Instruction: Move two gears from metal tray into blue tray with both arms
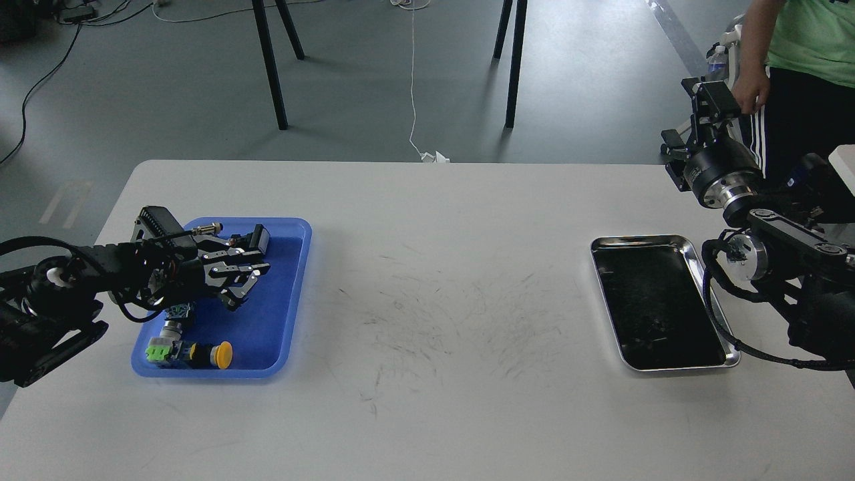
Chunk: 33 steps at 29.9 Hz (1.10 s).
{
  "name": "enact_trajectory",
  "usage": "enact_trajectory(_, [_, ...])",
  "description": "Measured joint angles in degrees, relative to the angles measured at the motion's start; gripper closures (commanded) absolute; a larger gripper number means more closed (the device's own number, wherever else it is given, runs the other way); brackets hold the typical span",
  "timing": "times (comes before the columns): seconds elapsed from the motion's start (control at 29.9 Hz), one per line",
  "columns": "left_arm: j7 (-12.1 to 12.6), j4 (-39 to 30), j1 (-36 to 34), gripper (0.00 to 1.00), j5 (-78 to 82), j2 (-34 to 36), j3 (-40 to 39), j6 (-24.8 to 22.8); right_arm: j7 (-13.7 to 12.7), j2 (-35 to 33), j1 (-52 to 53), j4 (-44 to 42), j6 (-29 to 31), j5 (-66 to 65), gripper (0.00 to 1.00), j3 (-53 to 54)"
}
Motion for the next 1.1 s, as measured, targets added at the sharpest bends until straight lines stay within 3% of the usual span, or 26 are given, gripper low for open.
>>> enact_trajectory(0.33, [0.00,0.36,1.20,0.77,0.09,0.46,0.04,0.07,0.00,0.00,0.00,0.10,0.00,0.00,0.05,-0.01])
enact_trajectory(0.53, [0.00,0.62,1.27,0.63,-0.01,0.49,0.02,0.07,0.00,0.00,0.17,0.32,0.00,0.00,0.05,-0.01])
enact_trajectory(0.64, [0.00,0.61,1.27,0.47,-0.05,1.06,0.02,0.06,0.00,0.00,0.33,0.35,0.00,0.00,0.05,-0.01])
enact_trajectory(0.7, [0.01,0.40,1.27,0.44,-0.05,2.01,0.01,-0.02,0.00,0.00,0.34,0.35,0.00,0.00,0.05,-0.01])
enact_trajectory(0.9, [0.01,0.06,0.59,0.41,-3.62,3.17,-0.18,-0.34,0.00,0.00,0.35,0.39,0.00,0.00,0.05,-0.01])
enact_trajectory(1.1, [0.03,0.24,-2.96,0.41,-20.38,4.27,-0.49,-1.48,0.00,0.00,0.55,0.46,0.06,-0.04,0.04,-0.01])
